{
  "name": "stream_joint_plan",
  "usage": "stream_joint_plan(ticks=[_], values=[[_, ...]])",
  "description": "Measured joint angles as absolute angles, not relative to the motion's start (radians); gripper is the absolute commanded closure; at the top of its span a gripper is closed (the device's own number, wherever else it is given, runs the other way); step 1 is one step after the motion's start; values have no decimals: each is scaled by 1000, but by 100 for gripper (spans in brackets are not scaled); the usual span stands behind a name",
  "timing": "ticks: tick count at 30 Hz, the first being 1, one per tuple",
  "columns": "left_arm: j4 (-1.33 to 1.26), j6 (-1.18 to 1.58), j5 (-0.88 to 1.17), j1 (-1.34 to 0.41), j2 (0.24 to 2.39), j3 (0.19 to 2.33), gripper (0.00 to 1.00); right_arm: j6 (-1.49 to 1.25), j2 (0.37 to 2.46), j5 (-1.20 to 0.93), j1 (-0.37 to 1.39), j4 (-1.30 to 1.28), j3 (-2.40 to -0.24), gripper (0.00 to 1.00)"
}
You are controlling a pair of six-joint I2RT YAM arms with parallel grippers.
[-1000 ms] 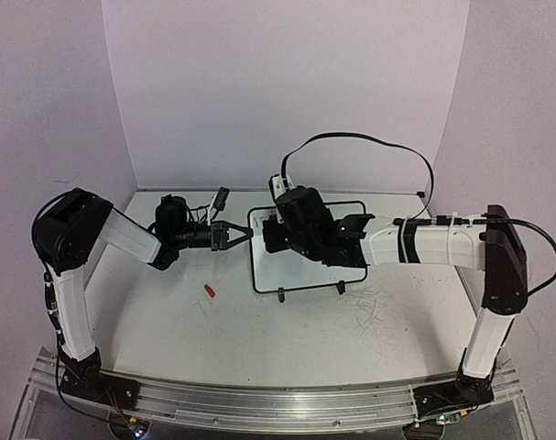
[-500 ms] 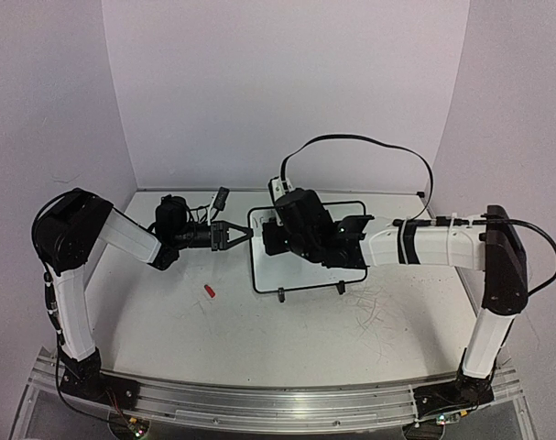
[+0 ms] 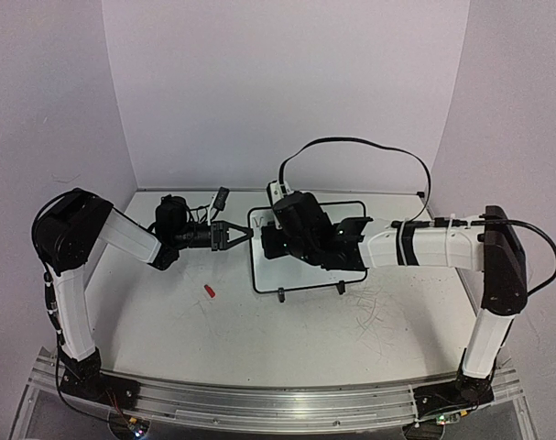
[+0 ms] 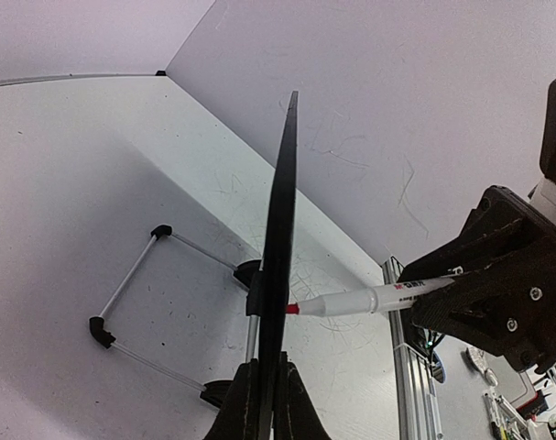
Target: Write a sentence on the whiteboard
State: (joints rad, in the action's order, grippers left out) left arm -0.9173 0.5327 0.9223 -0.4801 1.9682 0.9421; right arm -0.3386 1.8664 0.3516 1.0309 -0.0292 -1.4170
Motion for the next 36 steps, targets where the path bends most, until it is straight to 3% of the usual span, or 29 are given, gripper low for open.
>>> stream_joint_plan(ticks=[36], values=[[-917,543,921,-480,1968,942,100,-347,1882,367,1040,-32,-1419,100]])
